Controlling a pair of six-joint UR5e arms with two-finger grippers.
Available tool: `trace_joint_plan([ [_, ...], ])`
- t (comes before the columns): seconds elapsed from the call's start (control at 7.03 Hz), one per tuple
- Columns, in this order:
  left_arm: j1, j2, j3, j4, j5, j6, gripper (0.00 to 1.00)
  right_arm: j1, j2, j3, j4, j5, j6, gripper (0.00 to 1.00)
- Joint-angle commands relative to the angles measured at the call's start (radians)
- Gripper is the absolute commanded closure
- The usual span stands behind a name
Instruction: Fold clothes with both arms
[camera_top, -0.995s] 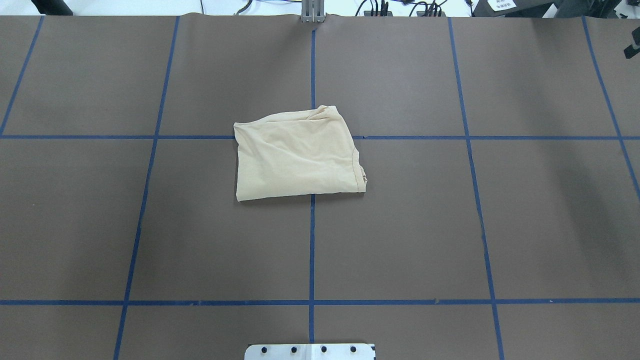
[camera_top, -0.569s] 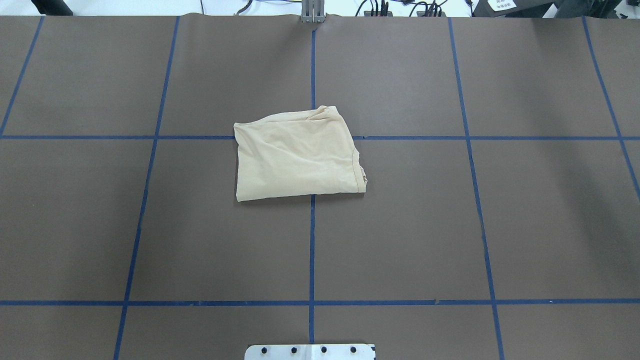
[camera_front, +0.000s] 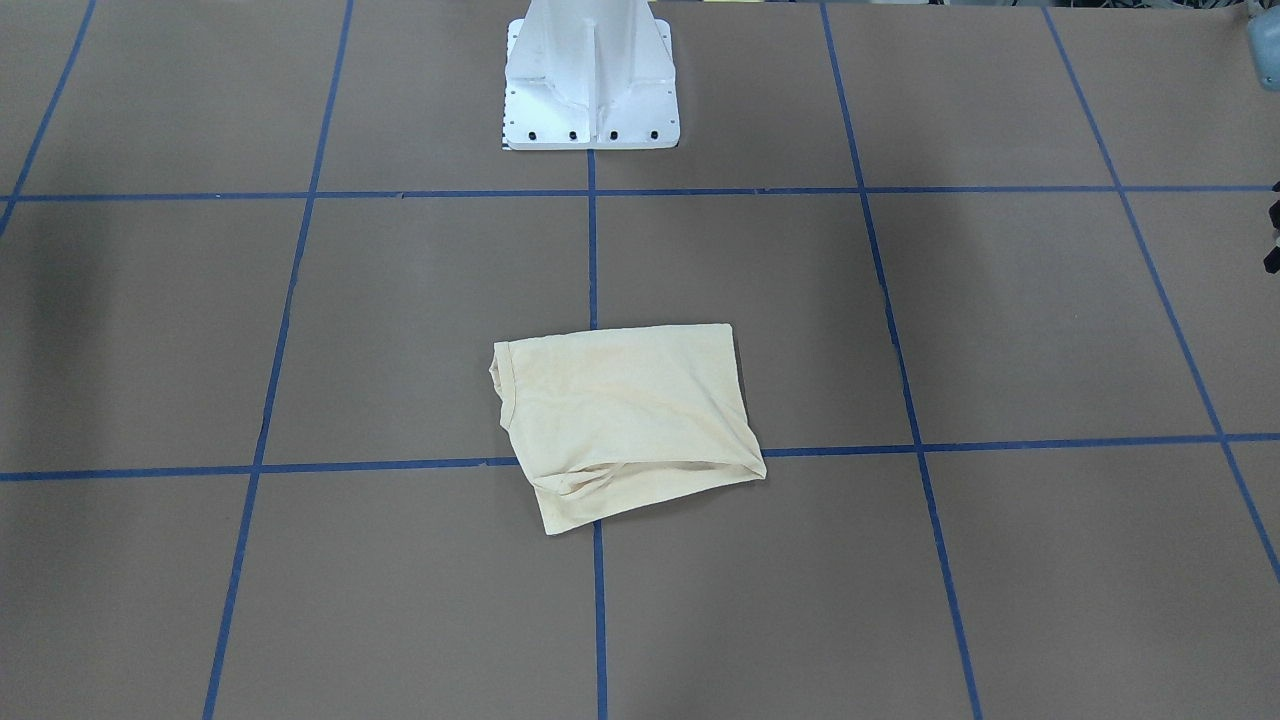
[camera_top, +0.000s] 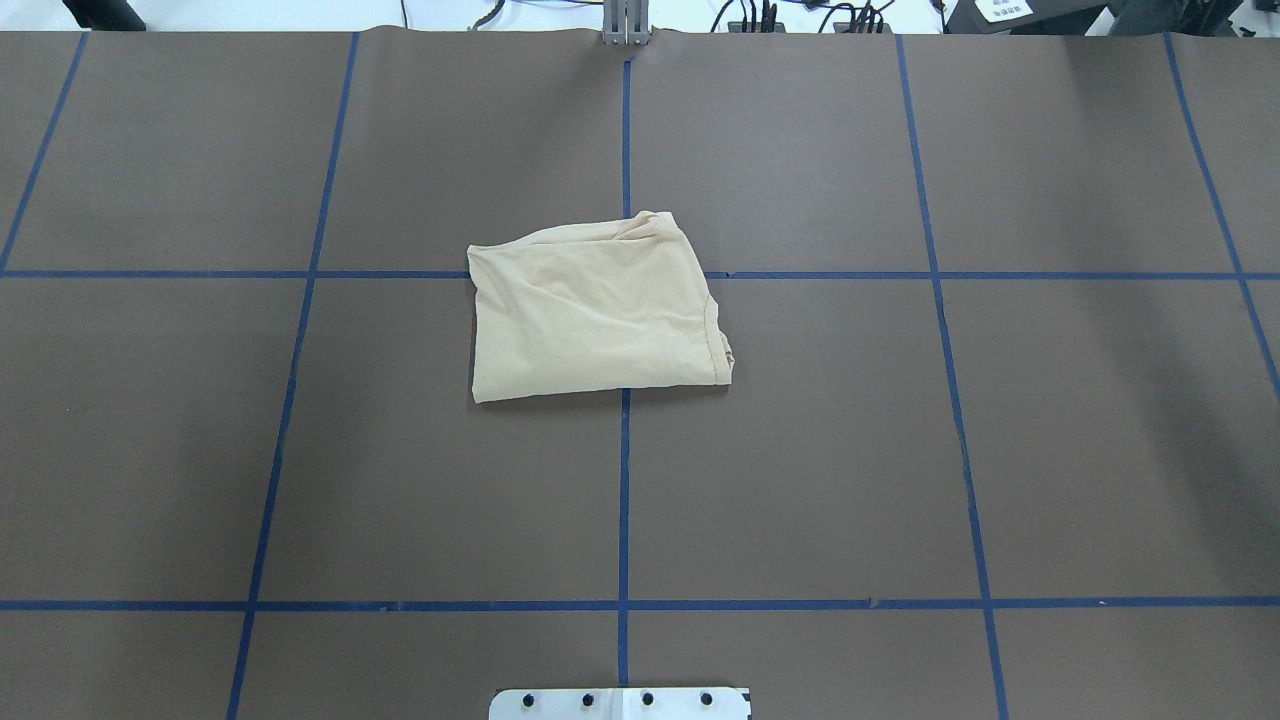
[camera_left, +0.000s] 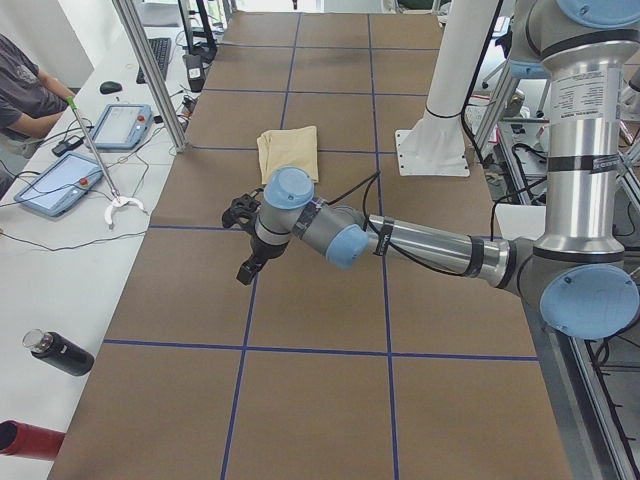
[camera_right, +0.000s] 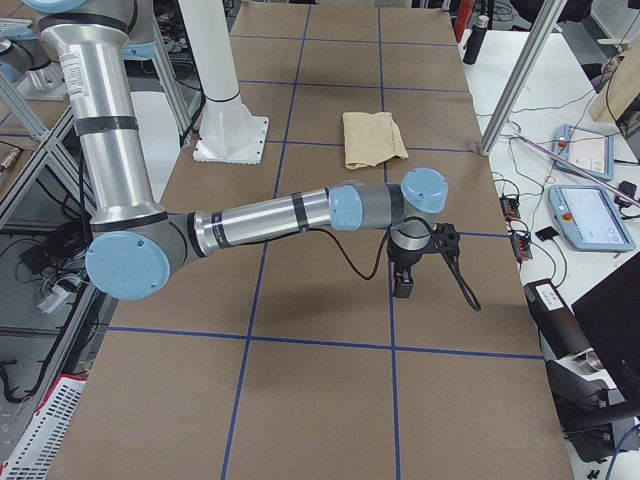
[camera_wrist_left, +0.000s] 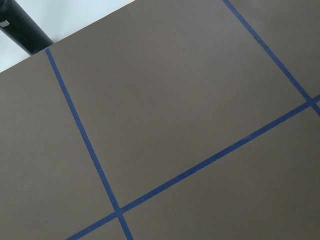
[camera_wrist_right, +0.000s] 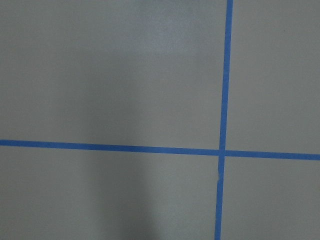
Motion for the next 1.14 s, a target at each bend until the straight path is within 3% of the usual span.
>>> trace_joint_plan([
  [0.0,-0.004,0.069,-0.057,0.023,-0.063,0.002,0.01,-0.018,-0.03,-0.002,0.001,0.01,-0.001,0.0],
  [0.57,-0.001,0.094,-0.088,0.026,-0.065,0.003,0.01,-0.02,-0.05,0.036,-0.009,0.016,-0.009,0.0],
  [1.0,-0.004,0.133,-0.176,0.029,-0.068,0.003,0.01,-0.02,-0.106,0.158,0.0,0.015,-0.015,0.0],
])
